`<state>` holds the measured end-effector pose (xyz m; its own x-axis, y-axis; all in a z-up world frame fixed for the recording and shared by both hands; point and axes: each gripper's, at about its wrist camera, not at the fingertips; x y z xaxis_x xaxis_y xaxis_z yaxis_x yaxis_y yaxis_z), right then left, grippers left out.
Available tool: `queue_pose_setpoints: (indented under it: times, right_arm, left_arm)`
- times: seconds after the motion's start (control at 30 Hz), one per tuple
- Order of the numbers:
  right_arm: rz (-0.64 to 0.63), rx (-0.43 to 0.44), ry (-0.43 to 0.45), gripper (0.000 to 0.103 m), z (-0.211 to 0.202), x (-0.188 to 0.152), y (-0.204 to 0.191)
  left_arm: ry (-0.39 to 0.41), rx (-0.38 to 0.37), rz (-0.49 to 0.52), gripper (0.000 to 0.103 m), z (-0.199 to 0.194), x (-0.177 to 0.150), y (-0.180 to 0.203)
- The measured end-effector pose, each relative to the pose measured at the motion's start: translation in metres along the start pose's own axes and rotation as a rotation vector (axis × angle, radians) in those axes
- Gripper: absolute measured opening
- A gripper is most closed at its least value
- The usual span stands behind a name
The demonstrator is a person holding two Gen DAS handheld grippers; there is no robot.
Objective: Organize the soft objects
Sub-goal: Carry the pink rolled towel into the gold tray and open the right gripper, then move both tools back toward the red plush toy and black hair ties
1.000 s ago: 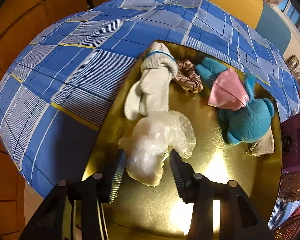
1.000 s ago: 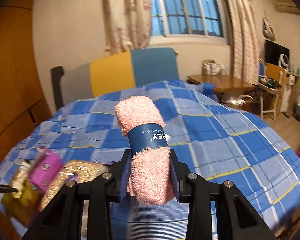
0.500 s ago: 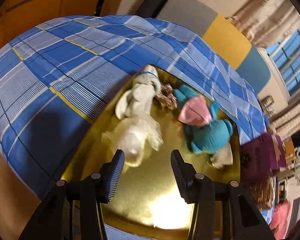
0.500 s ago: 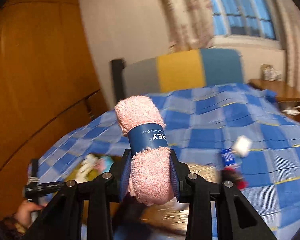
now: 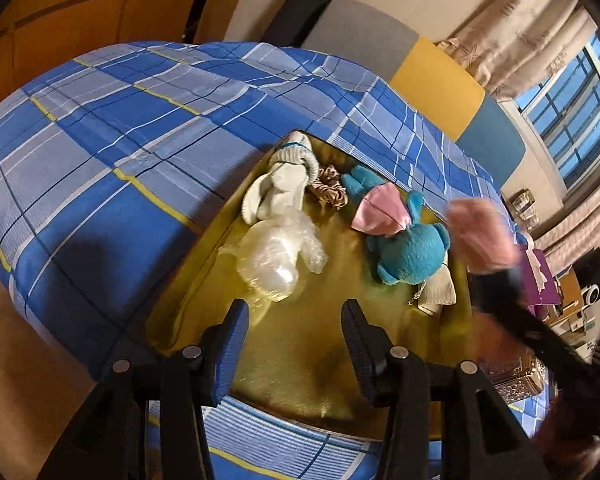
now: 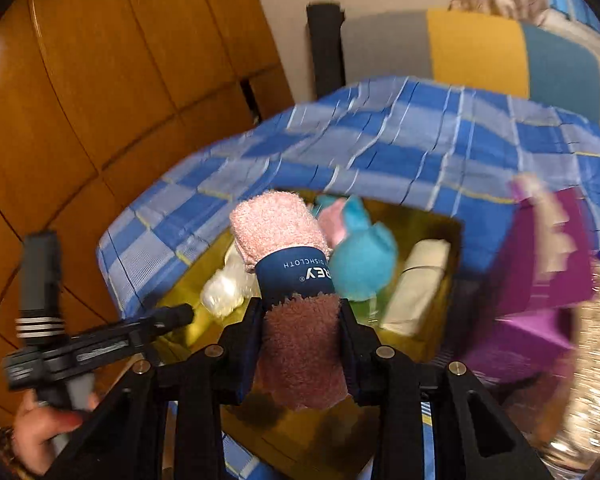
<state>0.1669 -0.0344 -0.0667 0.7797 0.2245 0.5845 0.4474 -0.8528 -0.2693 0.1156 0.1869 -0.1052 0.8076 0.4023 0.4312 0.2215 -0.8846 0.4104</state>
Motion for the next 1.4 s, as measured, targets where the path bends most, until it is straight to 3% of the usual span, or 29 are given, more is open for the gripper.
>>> queue_pose_setpoints:
  times: [0.17,0.5,0.63,0.67,0.8,1.4]
  right_arm:
    - [0.005,-0.012,-0.089,0.035,0.044,0.012,-0.008]
    - [0.027,-0.056,-0.160,0.036,0.094,0.039,-0.011]
    - [0.044,-0.059,-0.180,0.042,0.111,0.047,-0.008]
    - [0.047,-0.053,-0.182,0.047,0.113,0.048,-0.008]
    - [0.033,-0.042,-0.147,0.056,0.103,0.044,-0.008]
    - [-0.033,-0.035,-0.089,0.059,0.043,0.023,-0.024]
  left_arm:
    - [-0.013,-0.008,-0.023,0.048,-0.002,-0.005,-0.010]
    - [-0.019,-0.030,-0.037,0.048,-0.003,-0.010,-0.016]
    - [-0.021,-0.035,-0.039,0.048,-0.003,-0.010,-0.016]
    - [-0.023,-0.034,-0.038,0.048,-0.003,-0.011,-0.016]
    - [-0.031,-0.034,-0.046,0.048,-0.001,-0.012,-0.015]
    - [-0.054,-0.086,-0.036,0.048,0.003,-0.018,0.004]
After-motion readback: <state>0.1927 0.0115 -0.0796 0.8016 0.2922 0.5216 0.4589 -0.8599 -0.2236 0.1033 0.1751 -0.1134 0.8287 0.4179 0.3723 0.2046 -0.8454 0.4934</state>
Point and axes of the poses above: each gripper's, at about its wrist camera, not at the fingertips, and z roughly the way its jaws point, y to its right, x to its top, and after that the axes turned 5 degrees about -y, right-handed
